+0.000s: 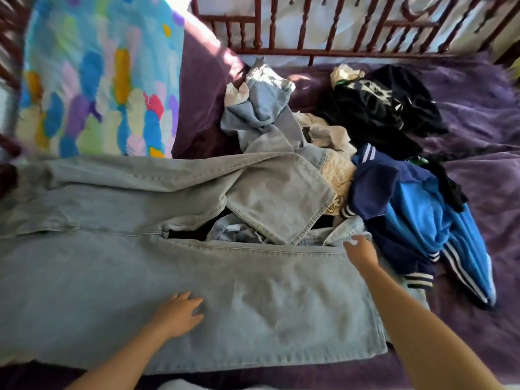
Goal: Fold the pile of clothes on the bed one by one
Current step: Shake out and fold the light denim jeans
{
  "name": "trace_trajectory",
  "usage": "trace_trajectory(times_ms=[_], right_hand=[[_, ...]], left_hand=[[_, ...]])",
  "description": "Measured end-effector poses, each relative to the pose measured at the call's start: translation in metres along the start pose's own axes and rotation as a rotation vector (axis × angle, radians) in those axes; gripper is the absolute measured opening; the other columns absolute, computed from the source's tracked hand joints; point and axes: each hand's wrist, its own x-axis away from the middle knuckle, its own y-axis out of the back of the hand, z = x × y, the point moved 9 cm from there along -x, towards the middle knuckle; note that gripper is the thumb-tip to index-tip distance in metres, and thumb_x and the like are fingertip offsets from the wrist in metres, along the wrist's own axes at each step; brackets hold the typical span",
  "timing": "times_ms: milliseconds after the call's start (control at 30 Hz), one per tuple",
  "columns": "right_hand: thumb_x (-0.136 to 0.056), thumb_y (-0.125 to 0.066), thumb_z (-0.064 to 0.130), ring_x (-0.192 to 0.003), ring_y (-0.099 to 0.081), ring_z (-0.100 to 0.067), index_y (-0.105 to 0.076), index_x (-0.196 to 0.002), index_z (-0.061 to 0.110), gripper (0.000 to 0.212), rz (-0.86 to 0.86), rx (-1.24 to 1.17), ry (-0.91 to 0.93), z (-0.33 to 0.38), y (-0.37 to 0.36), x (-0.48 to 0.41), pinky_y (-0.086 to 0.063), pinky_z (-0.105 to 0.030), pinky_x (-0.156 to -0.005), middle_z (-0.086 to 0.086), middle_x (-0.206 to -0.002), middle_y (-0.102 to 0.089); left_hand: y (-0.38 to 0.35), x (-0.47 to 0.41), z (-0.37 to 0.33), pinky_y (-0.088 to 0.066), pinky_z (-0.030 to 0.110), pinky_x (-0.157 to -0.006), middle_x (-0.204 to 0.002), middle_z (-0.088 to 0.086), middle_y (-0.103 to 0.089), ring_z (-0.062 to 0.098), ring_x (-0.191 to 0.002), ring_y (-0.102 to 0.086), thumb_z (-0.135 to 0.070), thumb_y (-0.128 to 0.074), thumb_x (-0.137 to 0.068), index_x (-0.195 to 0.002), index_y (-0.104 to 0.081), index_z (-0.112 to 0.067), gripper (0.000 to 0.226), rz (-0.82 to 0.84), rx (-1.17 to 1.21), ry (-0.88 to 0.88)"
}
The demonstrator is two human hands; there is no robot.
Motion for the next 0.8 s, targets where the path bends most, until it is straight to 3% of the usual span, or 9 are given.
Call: trace_trajectory(times_ms=[67, 200, 300, 367, 467, 500, 567, 633, 800], right_hand=[[-0.095, -0.049, 0.019, -0.122, -0.047, -0.036, -0.051, -0.128, -0.001, 0.039, 0.023, -0.111, 0.029, 0.030, -0.008, -0.014, -0.036, -0.036, -0.098, -0.021, -0.133, -0.051], [-0.091, -0.056, 0.019, -0.085, -0.053, -0.027, -0.059, -0.083, -0.002, 0.023, 0.001, -0.432, -0.043, 0.070, -0.020, -0.038, -0.038, -0.033, -0.070, -0.016, -0.083, -0.055], [-0.087, -0.063, 0.021, -0.087, -0.053, -0.026, -0.054, -0.113, -0.005, 0.038, 0.060, -0.698, -0.189, 0.077, -0.054, -0.043, -0.040, -0.030, -0.060, -0.015, -0.098, -0.054], [-0.085, -0.067, 0.018, -0.102, -0.055, -0.032, -0.048, -0.124, -0.007, 0.050, 0.099, -0.861, -0.327, 0.073, -0.081, -0.043, -0.044, -0.033, -0.071, -0.018, -0.113, -0.055], [-0.084, -0.066, 0.009, -0.094, -0.055, -0.032, -0.057, -0.097, -0.007, 0.023, 0.062, -0.960, -0.433, 0.069, -0.086, -0.039, -0.045, -0.034, -0.081, -0.021, -0.116, -0.058], [-0.085, -0.063, 0.007, -0.088, -0.053, -0.029, -0.056, -0.084, -0.005, 0.014, 0.011, -0.958, -0.418, 0.071, -0.075, -0.039, -0.046, -0.037, -0.080, -0.022, -0.111, -0.059], [-0.089, -0.056, 0.006, -0.083, -0.047, -0.022, -0.056, -0.086, -0.006, 0.012, -0.106, -0.932, -0.259, 0.083, -0.032, -0.042, -0.046, -0.039, -0.073, -0.020, -0.098, -0.058], [-0.091, -0.053, 0.006, -0.079, -0.044, -0.017, -0.056, -0.089, 0.002, 0.005, -0.214, -0.944, -0.070, 0.098, 0.029, -0.041, -0.041, -0.028, -0.061, -0.012, -0.081, -0.052], [-0.091, -0.053, 0.006, -0.050, -0.052, -0.004, -0.051, -0.072, 0.021, 0.025, -0.214, -0.977, 0.182, 0.090, 0.171, -0.030, -0.049, -0.022, -0.052, 0.009, -0.055, -0.058]], left_hand=[[0.017, -0.008, -0.002, -0.022, 0.028, -0.113, -0.153, 0.006, -0.025, 0.022, -0.140, -0.024, -0.044, -0.039, -0.096, -0.146, -0.029, -0.024, 0.054, -0.059, 0.023, 0.006], [0.042, -0.023, 0.006, -0.029, 0.027, -0.109, -0.153, 0.002, -0.026, 0.017, -0.139, -0.029, -0.043, -0.040, -0.096, -0.145, -0.030, -0.027, 0.053, -0.128, 0.033, 0.023], [0.046, -0.025, 0.013, -0.031, 0.026, -0.107, -0.152, 0.002, -0.026, 0.016, -0.137, -0.031, -0.043, -0.038, -0.096, -0.145, -0.030, -0.029, 0.051, -0.148, 0.036, 0.035], [0.046, -0.024, 0.019, -0.033, 0.027, -0.105, -0.151, 0.001, -0.028, 0.017, -0.136, -0.034, -0.043, -0.038, -0.097, -0.144, -0.030, -0.030, 0.050, -0.160, 0.061, 0.056], [0.047, -0.022, 0.028, -0.035, 0.027, -0.104, -0.147, 0.000, -0.034, 0.017, -0.134, -0.035, -0.042, -0.039, -0.097, -0.143, -0.033, -0.027, 0.048, -0.180, 0.096, 0.094], [0.048, -0.022, 0.030, -0.035, 0.026, -0.104, -0.145, 0.000, -0.037, 0.017, -0.133, -0.036, -0.041, -0.039, -0.097, -0.142, -0.035, -0.026, 0.047, -0.190, 0.110, 0.102], [0.054, -0.022, 0.030, -0.035, 0.026, -0.103, -0.143, -0.001, -0.040, 0.016, -0.131, -0.037, -0.039, -0.041, -0.097, -0.140, -0.038, -0.025, 0.045, -0.215, 0.143, 0.104], [0.062, -0.022, 0.028, -0.035, 0.026, -0.104, -0.142, -0.002, -0.041, 0.016, -0.131, -0.037, -0.039, -0.041, -0.097, -0.139, -0.039, -0.025, 0.045, -0.244, 0.183, 0.103], [0.076, -0.023, 0.017, -0.033, 0.026, -0.105, -0.144, -0.003, -0.041, 0.014, -0.132, -0.036, -0.038, -0.042, -0.097, -0.138, -0.041, -0.022, 0.044, -0.294, 0.252, 0.069]])
